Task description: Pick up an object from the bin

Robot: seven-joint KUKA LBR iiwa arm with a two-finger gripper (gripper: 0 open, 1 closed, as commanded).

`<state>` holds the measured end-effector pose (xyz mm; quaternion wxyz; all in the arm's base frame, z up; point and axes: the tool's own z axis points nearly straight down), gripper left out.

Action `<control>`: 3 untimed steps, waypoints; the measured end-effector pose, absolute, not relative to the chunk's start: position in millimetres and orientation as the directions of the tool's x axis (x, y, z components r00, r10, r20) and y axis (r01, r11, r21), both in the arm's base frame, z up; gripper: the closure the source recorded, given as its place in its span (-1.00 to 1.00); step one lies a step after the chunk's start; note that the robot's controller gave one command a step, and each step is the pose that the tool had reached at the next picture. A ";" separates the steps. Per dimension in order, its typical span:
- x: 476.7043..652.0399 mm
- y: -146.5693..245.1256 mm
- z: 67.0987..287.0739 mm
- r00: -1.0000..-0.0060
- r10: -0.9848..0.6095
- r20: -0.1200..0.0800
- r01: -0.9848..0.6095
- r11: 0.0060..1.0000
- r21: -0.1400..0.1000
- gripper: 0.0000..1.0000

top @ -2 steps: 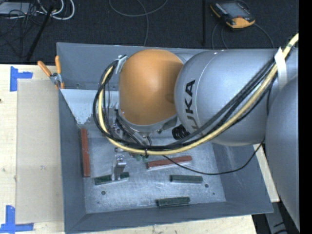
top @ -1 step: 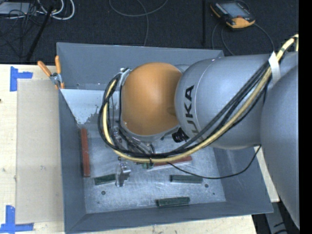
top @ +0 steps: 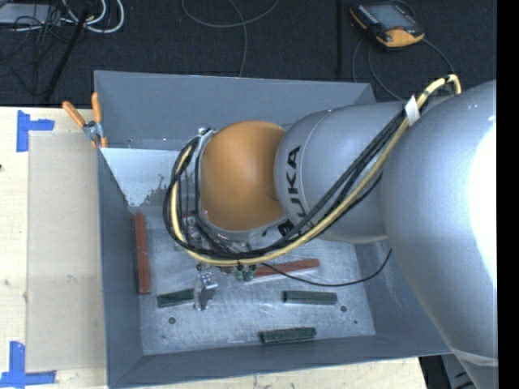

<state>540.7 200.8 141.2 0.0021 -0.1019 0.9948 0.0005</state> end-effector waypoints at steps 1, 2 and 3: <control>480.7 187.3 74.1 -0.959 -0.282 -0.018 -0.282 0.959 0.003 1.00; 480.7 187.3 74.1 -0.960 -0.281 -0.018 -0.281 0.960 0.003 1.00; 487.0 207.9 234.3 -0.928 -0.371 -0.004 -0.371 0.928 0.000 1.00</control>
Offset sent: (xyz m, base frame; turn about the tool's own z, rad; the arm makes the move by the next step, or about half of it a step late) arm 0.0000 0.0000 0.0000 0.0000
